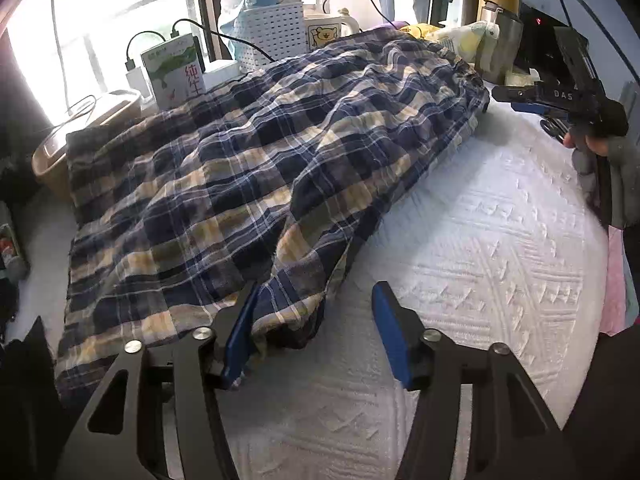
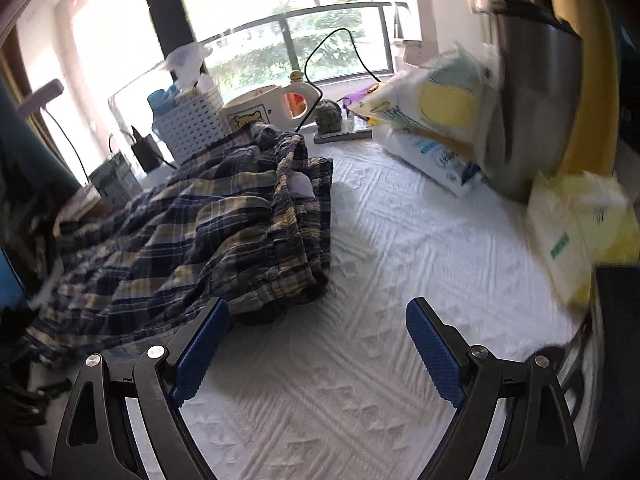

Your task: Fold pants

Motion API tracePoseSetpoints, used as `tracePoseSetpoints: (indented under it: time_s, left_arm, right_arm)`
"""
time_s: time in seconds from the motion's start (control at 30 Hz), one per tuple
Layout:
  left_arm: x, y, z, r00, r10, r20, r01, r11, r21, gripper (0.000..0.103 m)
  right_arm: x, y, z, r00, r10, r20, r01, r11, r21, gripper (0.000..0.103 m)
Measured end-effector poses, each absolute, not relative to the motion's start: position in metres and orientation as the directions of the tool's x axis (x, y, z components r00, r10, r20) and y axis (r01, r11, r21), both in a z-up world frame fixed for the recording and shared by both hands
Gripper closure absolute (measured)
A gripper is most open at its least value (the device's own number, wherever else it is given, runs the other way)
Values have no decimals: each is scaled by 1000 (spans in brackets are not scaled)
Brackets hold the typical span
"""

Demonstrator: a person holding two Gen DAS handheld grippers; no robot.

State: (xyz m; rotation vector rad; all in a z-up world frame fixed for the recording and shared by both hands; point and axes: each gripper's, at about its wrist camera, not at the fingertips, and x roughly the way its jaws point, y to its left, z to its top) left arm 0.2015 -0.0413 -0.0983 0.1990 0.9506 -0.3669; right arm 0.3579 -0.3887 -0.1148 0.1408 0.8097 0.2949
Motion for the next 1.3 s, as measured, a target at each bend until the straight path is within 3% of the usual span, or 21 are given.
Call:
tracePoseSetpoints:
  time_s: [0.07, 0.13, 0.2, 0.4, 0.43, 0.5, 0.53, 0.87, 1.17, 1.3]
  left_arm:
    - [200, -42, -98, 535, -215, -817, 395, 918, 17, 58]
    - [198, -43, -98, 544, -215, -811, 400, 916, 25, 77]
    - [197, -45, -98, 550, -207, -809, 408, 912, 45, 88]
    - [198, -39, -95, 534, -224, -815, 404, 915, 13, 97]
    - [197, -39, -94, 534, -229, -814, 405, 914, 9, 97]
    - [194, -40, -90, 524, -254, -813, 417, 909, -16, 97]
    - [192, -41, -87, 522, -260, -812, 420, 907, -21, 97]
    - [182, -48, -76, 450, -363, -816, 464, 876, -134, 98]
    - [165, -56, -84, 359, -384, -851, 490, 853, -179, 95]
    - [166, -34, -87, 339, -341, -877, 442, 880, -172, 87]
  right_arm:
    - [359, -385, -116, 634, 337, -696, -209, 941, 266, 20]
    - [362, -378, -120, 600, 387, -701, -216, 921, 323, 23]
    - [365, -370, -124, 567, 446, -692, -234, 893, 384, 30]
    - [386, -359, -129, 569, 482, -666, -204, 868, 453, 34]
    - [391, -359, -130, 569, 480, -668, -195, 868, 457, 56]
    - [397, -358, -133, 564, 486, -668, -188, 863, 469, 88]
    - [397, -357, -132, 566, 485, -667, -194, 864, 464, 91]
    - [350, -359, -80, 662, 323, -677, -288, 943, 168, 97]
    - [320, -390, -95, 627, 266, -732, -254, 958, 130, 97]
    - [320, -395, -113, 593, 266, -760, -237, 960, 151, 97]
